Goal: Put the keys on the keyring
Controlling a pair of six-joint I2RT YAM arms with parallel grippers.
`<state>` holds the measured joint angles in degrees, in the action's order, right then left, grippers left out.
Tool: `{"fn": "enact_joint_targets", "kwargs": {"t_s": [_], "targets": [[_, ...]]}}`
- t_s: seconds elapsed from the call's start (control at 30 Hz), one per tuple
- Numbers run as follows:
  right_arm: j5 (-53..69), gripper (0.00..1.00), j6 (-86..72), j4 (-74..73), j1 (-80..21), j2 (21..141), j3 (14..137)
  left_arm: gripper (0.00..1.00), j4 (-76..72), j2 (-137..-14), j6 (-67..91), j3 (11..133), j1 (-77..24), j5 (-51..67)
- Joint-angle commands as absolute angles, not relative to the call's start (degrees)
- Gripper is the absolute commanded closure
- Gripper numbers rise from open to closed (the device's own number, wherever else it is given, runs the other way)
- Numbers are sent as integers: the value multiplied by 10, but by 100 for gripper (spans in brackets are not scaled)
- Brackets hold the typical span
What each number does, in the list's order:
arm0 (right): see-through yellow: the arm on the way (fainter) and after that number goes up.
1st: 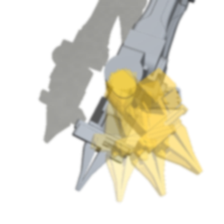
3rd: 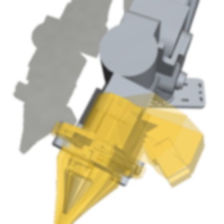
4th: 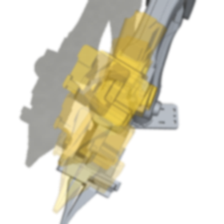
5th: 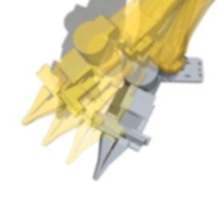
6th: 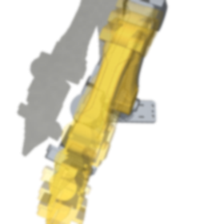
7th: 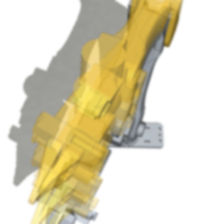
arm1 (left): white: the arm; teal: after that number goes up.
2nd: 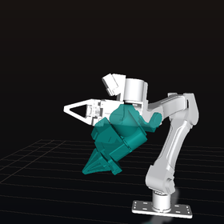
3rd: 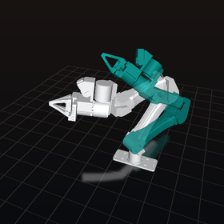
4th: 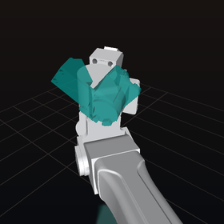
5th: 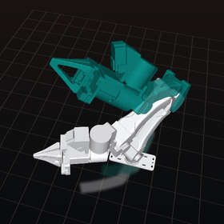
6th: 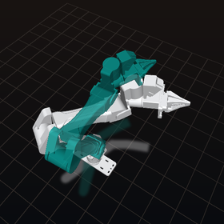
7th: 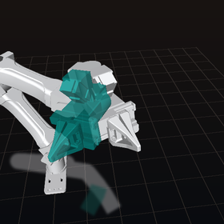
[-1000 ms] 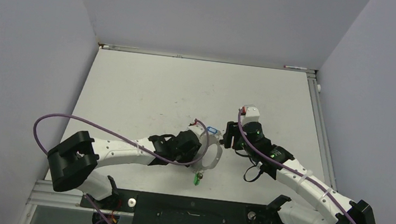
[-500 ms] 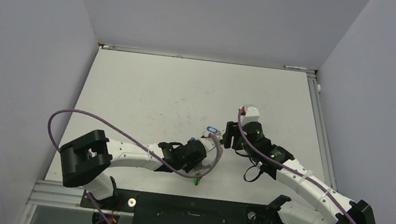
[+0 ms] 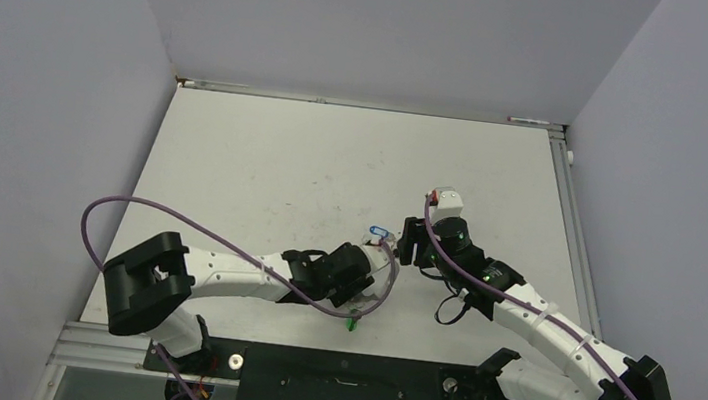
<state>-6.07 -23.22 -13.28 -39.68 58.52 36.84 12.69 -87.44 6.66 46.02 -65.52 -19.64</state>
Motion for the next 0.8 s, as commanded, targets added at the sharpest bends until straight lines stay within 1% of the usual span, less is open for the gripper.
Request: {"fn": "enact_joint_targets", "kwargs": {"t_s": [0.0,0.1,0.17,0.33,0.53,0.63,0.77], "targets": [[-57,40,-236,-108,-392,589,369,53,134,-859,31,485,-649,-181],[-57,40,-236,-110,-392,589,370,54,137,-875,25,495,-643,-169],[-57,40,-237,-109,-392,587,369,57,136,-885,23,500,-635,-165],[-57,40,-238,-111,-392,585,367,60,119,-899,20,501,-612,-134],[-61,40,-236,-114,-392,581,367,67,127,-918,14,510,-609,-108],[-61,40,-236,-113,-392,582,366,73,128,-923,13,512,-609,-107],[-59,40,-237,-111,-392,584,364,88,123,-924,10,512,-609,-110]]}}
